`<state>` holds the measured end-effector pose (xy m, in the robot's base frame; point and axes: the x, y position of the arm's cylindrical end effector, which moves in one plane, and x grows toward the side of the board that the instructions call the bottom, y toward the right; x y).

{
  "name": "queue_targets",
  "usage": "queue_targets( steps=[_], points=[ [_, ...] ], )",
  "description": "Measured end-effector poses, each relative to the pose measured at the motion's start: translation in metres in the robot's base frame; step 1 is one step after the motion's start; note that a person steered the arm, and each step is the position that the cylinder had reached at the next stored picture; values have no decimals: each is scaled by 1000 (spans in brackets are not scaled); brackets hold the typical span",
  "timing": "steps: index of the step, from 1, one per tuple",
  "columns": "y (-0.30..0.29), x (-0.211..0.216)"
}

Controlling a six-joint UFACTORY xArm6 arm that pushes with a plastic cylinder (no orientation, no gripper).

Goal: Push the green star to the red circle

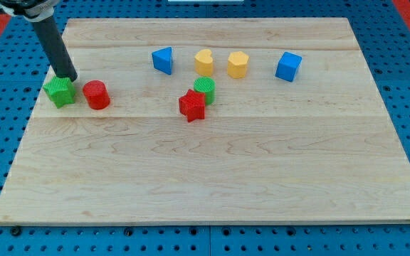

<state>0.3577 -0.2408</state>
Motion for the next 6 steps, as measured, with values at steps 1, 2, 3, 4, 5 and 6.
queue_targets(
  steps=[1, 2, 3, 4, 5, 6],
  points=[
    [0, 6],
    [0, 19],
    [-10, 3],
    [-59, 11],
    [-64, 58],
    [-51, 58]
  ],
)
